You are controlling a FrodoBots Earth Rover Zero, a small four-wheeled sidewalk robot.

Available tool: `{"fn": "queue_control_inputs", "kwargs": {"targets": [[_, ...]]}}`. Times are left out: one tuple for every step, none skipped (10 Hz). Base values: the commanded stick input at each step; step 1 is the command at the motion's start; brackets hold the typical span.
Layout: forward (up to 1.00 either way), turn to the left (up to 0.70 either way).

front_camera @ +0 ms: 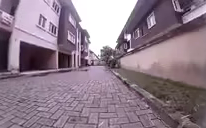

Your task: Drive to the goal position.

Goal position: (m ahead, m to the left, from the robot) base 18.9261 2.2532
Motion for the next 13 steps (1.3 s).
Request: {"fn": "queue_control_inputs", "kwargs": {"targets": [[0.50,0.00],[0.50,0.00],[0.50,0.00],[0.50,0.00],[0.50,0.00],[0.50,0.00],[0.50,0.00],[0.50,0.00],[0.50,0.00],[0.50,0.00],[0.50,0.00],[0.50,0.00],[0.50,0.00]]}}
